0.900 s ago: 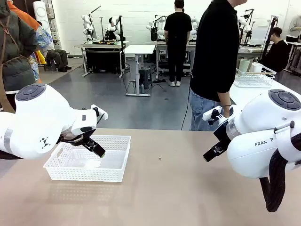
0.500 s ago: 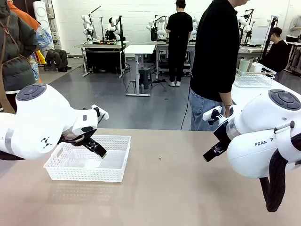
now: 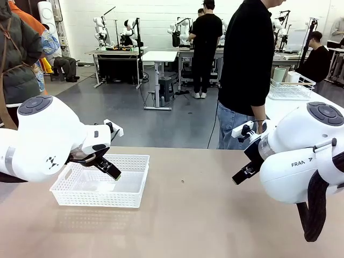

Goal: Clean and organize the cups into the basket.
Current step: Pick up the Organizing basket and move it to the center of the table, then pick up the Reusable plastic cup from the right side of the table and place it inside the Organizing basket.

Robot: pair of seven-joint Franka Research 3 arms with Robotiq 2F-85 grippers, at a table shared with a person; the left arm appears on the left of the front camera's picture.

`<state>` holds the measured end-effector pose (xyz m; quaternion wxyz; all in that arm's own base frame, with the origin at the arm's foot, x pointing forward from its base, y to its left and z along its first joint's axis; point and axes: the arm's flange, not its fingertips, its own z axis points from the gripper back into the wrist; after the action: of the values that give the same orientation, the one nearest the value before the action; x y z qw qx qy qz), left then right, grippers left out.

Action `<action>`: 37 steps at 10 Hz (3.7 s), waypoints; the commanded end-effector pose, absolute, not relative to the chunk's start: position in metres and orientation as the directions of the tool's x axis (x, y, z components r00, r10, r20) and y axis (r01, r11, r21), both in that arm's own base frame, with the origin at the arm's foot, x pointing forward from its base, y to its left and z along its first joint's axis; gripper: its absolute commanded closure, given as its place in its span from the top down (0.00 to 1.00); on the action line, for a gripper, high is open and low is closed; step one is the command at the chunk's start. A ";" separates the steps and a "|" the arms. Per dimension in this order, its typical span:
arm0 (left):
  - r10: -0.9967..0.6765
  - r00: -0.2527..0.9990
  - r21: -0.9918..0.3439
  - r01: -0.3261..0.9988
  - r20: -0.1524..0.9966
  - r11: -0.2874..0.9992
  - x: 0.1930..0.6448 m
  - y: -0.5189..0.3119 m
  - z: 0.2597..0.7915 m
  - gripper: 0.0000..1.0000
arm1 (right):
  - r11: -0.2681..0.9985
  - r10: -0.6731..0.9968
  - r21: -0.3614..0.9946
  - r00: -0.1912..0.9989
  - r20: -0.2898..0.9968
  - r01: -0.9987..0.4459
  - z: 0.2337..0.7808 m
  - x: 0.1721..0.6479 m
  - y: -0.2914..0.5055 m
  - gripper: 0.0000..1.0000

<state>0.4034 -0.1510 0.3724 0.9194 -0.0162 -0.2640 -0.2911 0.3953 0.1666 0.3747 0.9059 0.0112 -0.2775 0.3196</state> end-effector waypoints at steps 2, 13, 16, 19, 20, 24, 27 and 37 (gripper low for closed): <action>-0.537 0.685 0.137 0.548 0.493 0.825 0.404 -0.150 0.372 1.00 | 0.795 0.573 -0.157 0.642 0.510 -0.585 0.375 0.395 0.167 1.00; -0.700 0.580 0.347 0.611 0.416 0.712 0.306 -0.147 0.479 1.00 | 0.745 0.667 -0.405 0.612 0.425 -0.530 0.450 0.260 0.168 1.00; -0.692 0.580 0.341 0.606 0.429 0.719 0.336 -0.158 0.498 1.00 | 0.732 0.681 -0.414 0.589 0.435 -0.542 0.487 0.319 0.192 1.00; -0.692 0.580 0.341 0.606 0.429 0.719 0.336 -0.158 0.498 1.00 | 0.732 0.681 -0.414 0.589 0.435 -0.542 0.487 0.319 0.192 1.00; -0.696 0.585 0.340 0.610 0.416 0.716 0.327 -0.158 0.505 1.00 | 0.732 0.681 -0.414 0.600 0.420 -0.541 0.496 0.304 0.194 1.00; -0.047 0.824 -0.647 0.478 0.565 0.595 0.387 -0.017 0.514 1.00 | 0.504 0.034 0.685 0.804 0.593 -0.527 0.490 0.356 0.015 1.00; 0.102 0.930 -0.838 0.265 0.352 0.477 0.409 0.049 0.489 1.00 | 0.270 -0.188 0.871 0.865 0.465 -0.410 0.452 0.376 -0.077 1.00; 0.364 0.893 -0.805 -0.005 0.263 0.593 0.351 0.191 0.479 1.00 | 0.375 -0.256 0.885 0.887 0.385 -0.277 0.438 0.289 -0.220 1.00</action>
<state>0.3647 0.1915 0.4758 0.8681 -0.4393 -0.2089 0.0987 0.3044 -0.2161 0.4306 0.7949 0.5581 -0.2379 -0.0042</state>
